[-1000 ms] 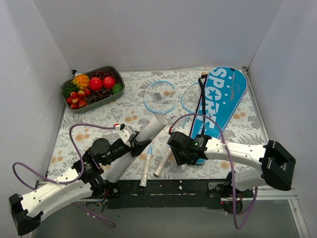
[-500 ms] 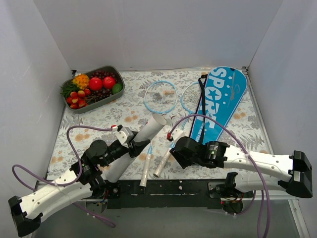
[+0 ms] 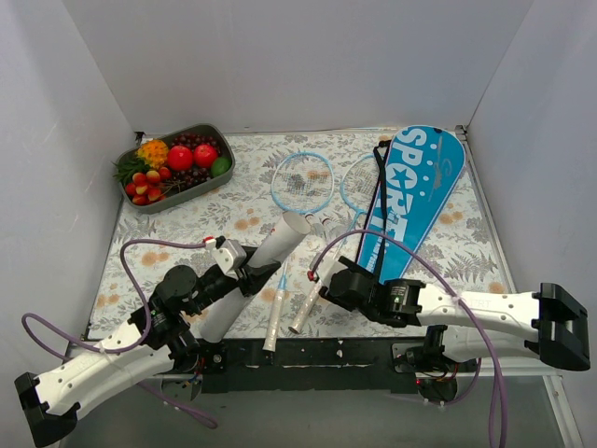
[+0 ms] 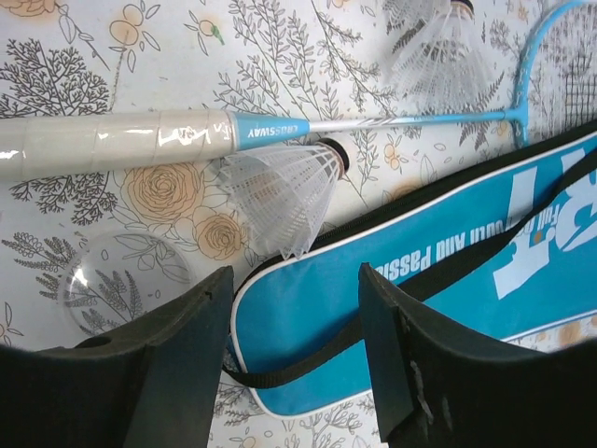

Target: Pack up the badminton gear

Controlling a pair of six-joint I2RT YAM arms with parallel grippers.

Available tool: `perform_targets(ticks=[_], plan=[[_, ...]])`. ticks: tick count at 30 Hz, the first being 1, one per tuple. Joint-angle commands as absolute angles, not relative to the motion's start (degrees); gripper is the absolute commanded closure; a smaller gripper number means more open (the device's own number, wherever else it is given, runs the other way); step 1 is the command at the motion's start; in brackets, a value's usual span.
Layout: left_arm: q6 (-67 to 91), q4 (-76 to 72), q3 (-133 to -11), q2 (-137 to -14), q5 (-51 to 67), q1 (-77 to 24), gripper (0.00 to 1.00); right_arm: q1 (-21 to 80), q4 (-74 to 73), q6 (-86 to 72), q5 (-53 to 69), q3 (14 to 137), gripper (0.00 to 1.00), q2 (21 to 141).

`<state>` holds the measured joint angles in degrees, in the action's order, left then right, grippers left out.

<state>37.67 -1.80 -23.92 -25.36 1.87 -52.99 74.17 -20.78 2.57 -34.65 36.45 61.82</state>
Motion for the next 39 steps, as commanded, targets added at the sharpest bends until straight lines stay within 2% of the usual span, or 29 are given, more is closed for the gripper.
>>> perform_targets(ticks=[1,20,30,31,34,35,36,37,39], plan=[[36.7,-4.2,-23.8,-24.3,0.9,-52.8,1.0,74.6,-11.3,9.6,-33.6,35.4,0.36,61.7],[36.4,-4.4,-23.7,-24.7,1.2,-52.8,1.0,74.2,-0.5,12.1,-37.8,27.2,0.4,66.4],[36.3,-4.4,-23.6,-24.6,1.2,-52.8,1.0,66.6,10.0,12.7,-35.0,26.3,0.44,69.7],[36.3,-4.4,-23.6,-24.5,1.2,-52.8,1.0,66.2,10.5,13.0,-34.6,26.4,0.46,70.0],[36.3,-4.5,-23.6,-24.5,1.3,-52.8,1.0,64.6,10.2,13.1,-33.5,27.2,0.66,71.2],[36.2,-4.4,-23.6,-24.4,1.3,-52.8,1.0,64.5,10.0,13.1,-33.0,27.4,0.79,71.5],[36.2,-4.4,-23.6,-24.5,1.2,-52.9,1.0,64.4,9.8,13.1,-32.9,27.6,0.84,71.5],[36.2,-4.4,-23.6,-24.3,1.2,-52.8,1.0,64.4,9.6,12.9,-33.0,27.9,0.96,71.5],[36.1,-4.4,-23.6,-24.2,1.2,-52.8,1.0,64.4,8.4,12.7,-32.9,28.2,0.99,70.6]])
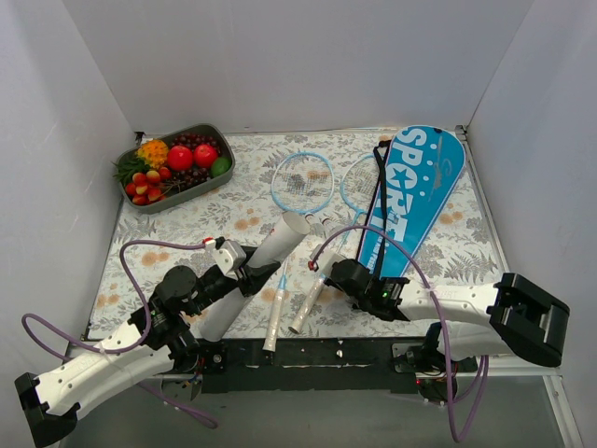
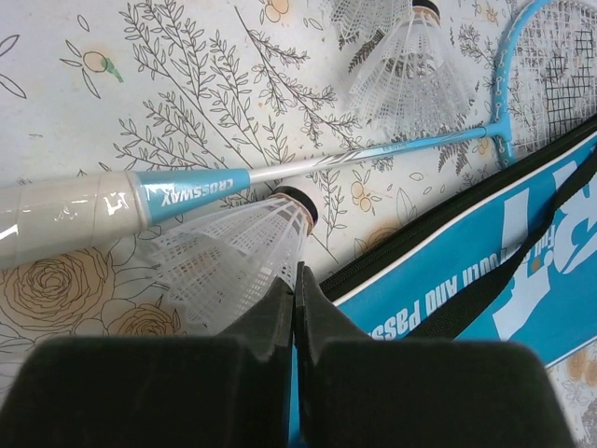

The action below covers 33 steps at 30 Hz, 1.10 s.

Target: Pack up the badminton gear

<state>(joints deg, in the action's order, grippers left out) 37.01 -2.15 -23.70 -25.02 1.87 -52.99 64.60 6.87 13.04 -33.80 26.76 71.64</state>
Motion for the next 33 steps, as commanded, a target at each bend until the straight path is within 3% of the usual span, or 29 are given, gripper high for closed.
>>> perform_targets(ticks=[1,11,18,21,25,33], plan=[[36.1,-4.4,-23.4,-24.1,1.2,-52.9,1.0,64.4,7.7,12.5,-32.8,28.8,0.99,70.0],[36.0,-4.5,-23.6,-25.8,2.2,-52.8,1.0,61.4,-8.9,7.1,-32.5,39.3,0.99,57.6],[35.7,-4.9,-23.7,-27.8,4.3,-52.8,1.0,46.9,-22.2,0.4,-24.4,55.2,0.99,61.7],[34.3,-5.2,-24.5,-29.9,6.1,-52.9,1.0,39.2,-25.1,-2.5,-17.8,61.9,0.99,64.5],[30.8,-3.9,-27.8,-34.2,8.5,-52.8,1.0,30.7,-25.5,-5.7,0.7,69.2,0.99,66.1],[20.9,-0.9,-33.0,-41.4,13.6,-52.8,1.0,19.6,-29.3,-8.7,25.9,71.1,0.99,65.7]])
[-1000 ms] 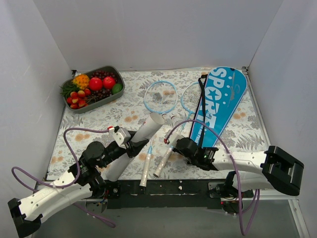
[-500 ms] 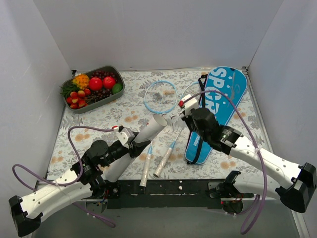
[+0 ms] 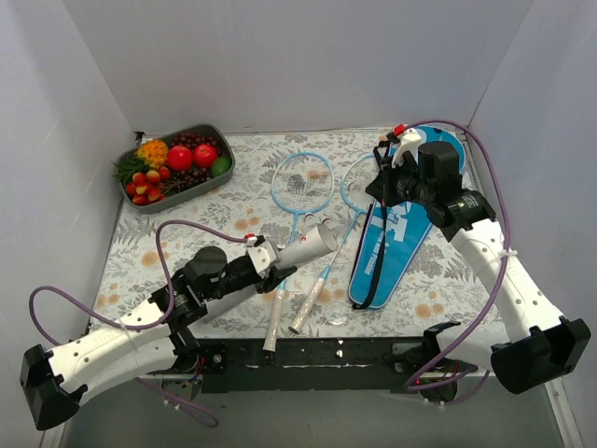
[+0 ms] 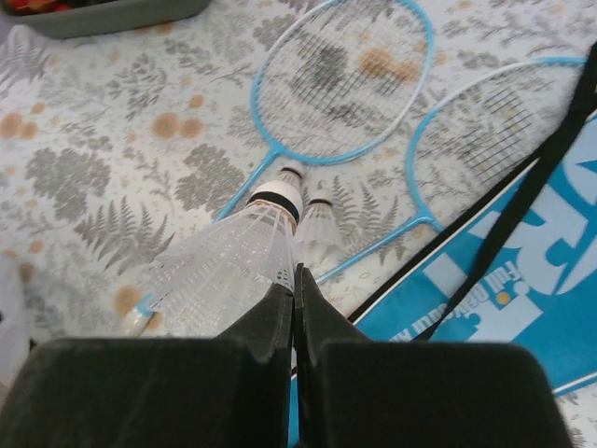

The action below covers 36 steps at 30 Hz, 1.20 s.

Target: Pack up the badminton gear

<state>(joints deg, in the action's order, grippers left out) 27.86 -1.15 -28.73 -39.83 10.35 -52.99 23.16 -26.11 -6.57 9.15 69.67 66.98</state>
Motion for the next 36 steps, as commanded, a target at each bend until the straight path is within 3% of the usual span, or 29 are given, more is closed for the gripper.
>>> perform_targets(ticks=[1,13,22,36], plan=[[20.0,-0.4,-33.8,-41.7,13.4,-52.8,1.0,18.9,-30.0,-8.8,28.8,70.7,0.99,65.4],[18.6,5.4,-29.7,-35.3,11.8,-52.9,1.0,14.1,-24.3,-19.9,52.1,60.6,0.99,55.5],[20.6,6.5,-27.2,-30.9,11.1,-52.9,1.0,14.1,-26.3,-20.0,60.3,56.5,0.99,52.0],[20.6,6.4,-27.5,-31.0,11.3,-52.8,1.0,23.9,-25.1,-22.4,54.9,58.3,0.99,54.0]])
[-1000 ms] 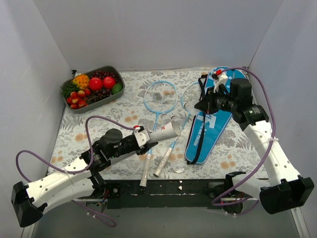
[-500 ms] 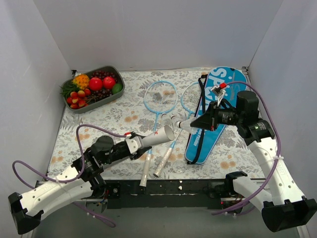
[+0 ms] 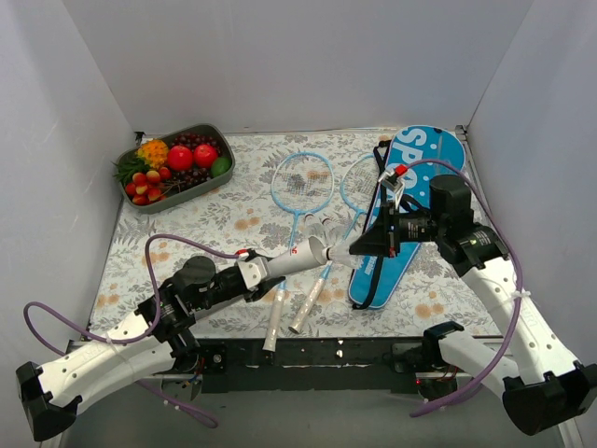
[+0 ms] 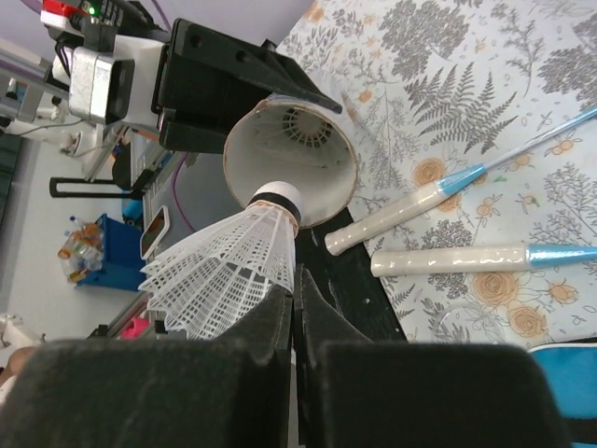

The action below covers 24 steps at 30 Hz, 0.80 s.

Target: Pack up the badminton gear

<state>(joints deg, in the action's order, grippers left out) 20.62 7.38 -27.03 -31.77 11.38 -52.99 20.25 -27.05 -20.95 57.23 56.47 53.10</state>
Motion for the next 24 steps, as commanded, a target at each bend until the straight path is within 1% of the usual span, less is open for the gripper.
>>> perform_targets(ticks=[1,4,13,18,24], plan=[[20.6,6.5,-27.5,-30.9,11.3,-52.8,1.0,24.7,-24.4,-22.9,53.7,58.0,0.99,54.1],[20.4,7.1,-27.8,-30.5,11.4,-52.9,1.0,27.0,-23.2,-24.0,50.8,58.6,0.99,55.4],[20.6,7.6,-27.5,-28.7,12.0,-52.9,1.0,30.2,-22.2,-24.4,47.6,62.4,0.99,59.7],[20.6,7.6,-27.5,-29.0,12.0,-52.8,1.0,35.4,-22.1,-24.8,44.6,66.1,0.99,63.1],[20.6,7.4,-27.1,-28.5,11.3,-52.8,1.0,39.6,-22.6,-24.7,41.4,67.6,0.99,65.6]])
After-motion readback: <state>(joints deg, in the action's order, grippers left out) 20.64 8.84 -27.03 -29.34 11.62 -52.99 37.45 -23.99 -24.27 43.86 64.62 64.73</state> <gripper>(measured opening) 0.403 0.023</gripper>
